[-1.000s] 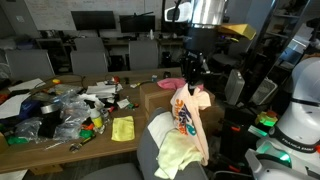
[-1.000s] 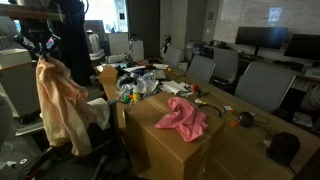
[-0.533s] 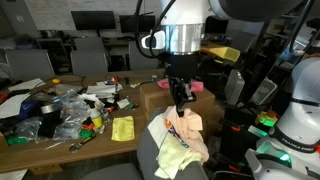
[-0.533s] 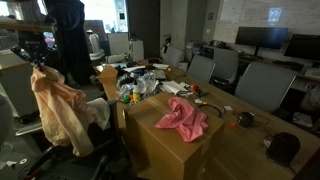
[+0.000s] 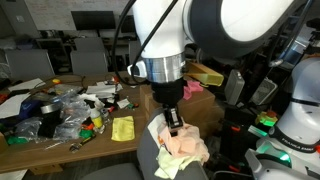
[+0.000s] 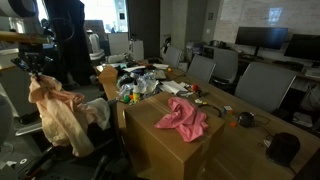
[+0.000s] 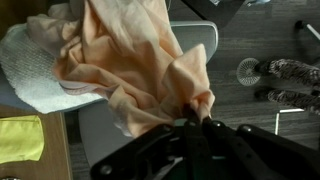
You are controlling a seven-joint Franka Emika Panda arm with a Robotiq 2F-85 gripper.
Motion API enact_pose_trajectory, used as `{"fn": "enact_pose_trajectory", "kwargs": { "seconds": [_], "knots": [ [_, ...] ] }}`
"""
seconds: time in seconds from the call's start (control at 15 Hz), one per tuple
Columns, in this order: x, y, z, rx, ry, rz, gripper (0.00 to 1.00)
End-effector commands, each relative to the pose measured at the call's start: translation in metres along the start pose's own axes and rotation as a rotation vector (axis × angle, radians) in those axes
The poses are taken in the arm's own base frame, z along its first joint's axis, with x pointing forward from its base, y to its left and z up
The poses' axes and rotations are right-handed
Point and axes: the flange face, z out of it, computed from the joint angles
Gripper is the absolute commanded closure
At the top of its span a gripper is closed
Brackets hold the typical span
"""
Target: Move the white and green towels and the peach and pink shirt to the backrest of the chair
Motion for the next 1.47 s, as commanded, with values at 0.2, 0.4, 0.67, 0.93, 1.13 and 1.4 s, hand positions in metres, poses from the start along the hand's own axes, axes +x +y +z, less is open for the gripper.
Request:
{"fn": "enact_pose_trajectory", "kwargs": {
  "seconds": [0.2, 0.4, 0.67, 0.93, 1.13, 1.4],
  "knots": [
    [0.023, 0.004, 0.015, -0.064, -0.054, 0.016, 0.65],
    [0.023, 0.010, 0.015, -0.093, -0.067, 0.015, 0.41],
    [0.018, 0.024, 0.008, -0.113, -0.066, 0.028, 0.12],
    [-0.008, 0.083, -0.012, -0.171, -0.030, 0.118, 0.00],
    [-0.044, 0.159, -0.038, -0.230, 0.031, 0.264, 0.00],
    [-0.115, 0.262, -0.065, -0.216, 0.096, 0.495, 0.00]
  ]
}}
